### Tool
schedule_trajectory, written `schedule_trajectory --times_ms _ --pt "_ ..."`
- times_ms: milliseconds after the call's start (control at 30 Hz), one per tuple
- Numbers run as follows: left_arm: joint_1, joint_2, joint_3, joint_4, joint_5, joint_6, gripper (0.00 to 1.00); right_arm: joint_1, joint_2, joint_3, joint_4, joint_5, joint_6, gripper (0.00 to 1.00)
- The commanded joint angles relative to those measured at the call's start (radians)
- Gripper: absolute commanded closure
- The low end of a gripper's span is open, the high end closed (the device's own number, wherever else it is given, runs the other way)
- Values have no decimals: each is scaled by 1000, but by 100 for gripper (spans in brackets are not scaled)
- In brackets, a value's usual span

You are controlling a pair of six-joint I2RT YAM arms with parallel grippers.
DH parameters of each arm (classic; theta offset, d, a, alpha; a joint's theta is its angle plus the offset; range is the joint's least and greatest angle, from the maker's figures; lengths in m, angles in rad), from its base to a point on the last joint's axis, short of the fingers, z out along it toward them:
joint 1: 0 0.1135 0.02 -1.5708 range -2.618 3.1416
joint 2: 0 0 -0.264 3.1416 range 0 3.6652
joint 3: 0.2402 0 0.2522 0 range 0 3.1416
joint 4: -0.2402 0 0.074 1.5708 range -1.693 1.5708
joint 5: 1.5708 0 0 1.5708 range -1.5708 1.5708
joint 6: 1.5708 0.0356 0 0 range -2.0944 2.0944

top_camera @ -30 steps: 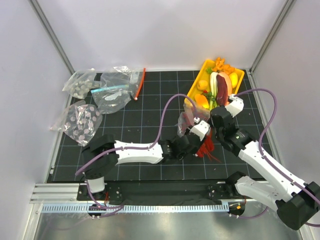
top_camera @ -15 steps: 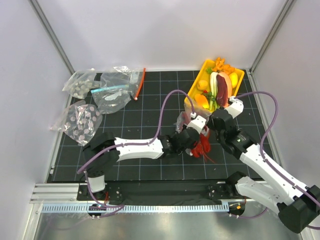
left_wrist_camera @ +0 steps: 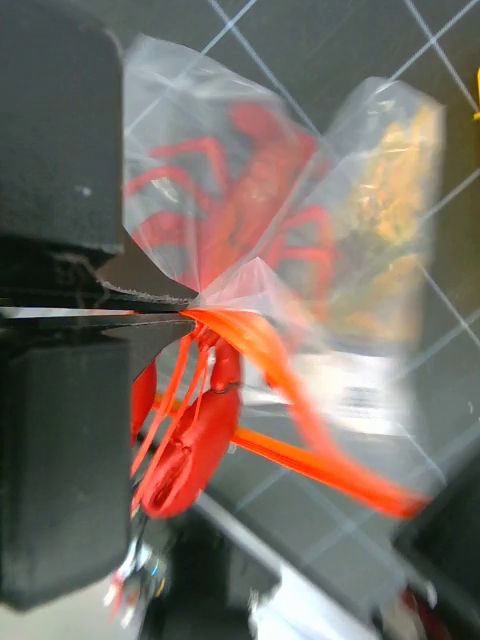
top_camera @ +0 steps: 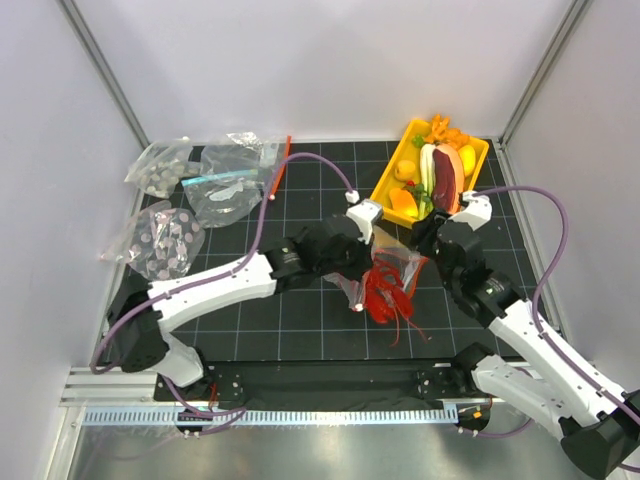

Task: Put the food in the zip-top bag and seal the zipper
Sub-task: Place the fake lobster in the zipper food storage bag.

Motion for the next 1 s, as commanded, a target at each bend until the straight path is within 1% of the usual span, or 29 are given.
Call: schedule_trajectory --times_ms 0,33,133,233,333,367,433,467,533,633,700,733,767,867,967 --pt "55 -136 -4 -27 190 -72 100 1 -31 -4 67 -64 -79 48" --pt "85 -156 -16 -22 244 -88 100 1 -36 -5 68 -91 -90 41" --pt "130 -225 -73 27 305 -146 100 0 -48 -8 76 -139 -122 32" --pt "156 -241 -102 51 332 -192 100 0 -59 -10 85 -205 -157 30" --pt "188 -224 -110 50 335 -216 100 1 -63 -7 96 -326 -193 29" --pt "215 -218 -117 53 341 -227 100 1 -60 -5 94 -390 -200 29" --pt "249 -216 -149 87 352 -272 100 1 -57 -1 96 -452 -216 27" --pt "286 -221 -162 99 355 -288 100 1 -57 0 99 -481 -222 26" --pt "317 -236 -202 133 338 -322 100 1 -54 -8 119 -571 -222 26" --pt "366 -254 -245 163 307 -358 100 1 -44 -14 143 -665 -217 27" --pt "384 -271 -267 180 287 -374 100 1 -37 -19 178 -725 -217 30" --pt "401 -276 -275 182 283 -391 100 3 -34 -30 197 -800 -216 33" --pt "409 -280 -281 188 281 -401 100 9 -28 -36 215 -825 -205 34" --pt "430 -308 -306 197 267 -428 100 33 18 -43 266 -868 -182 36" --pt "434 -348 -327 200 235 -436 100 111 79 -20 260 -814 -156 36"
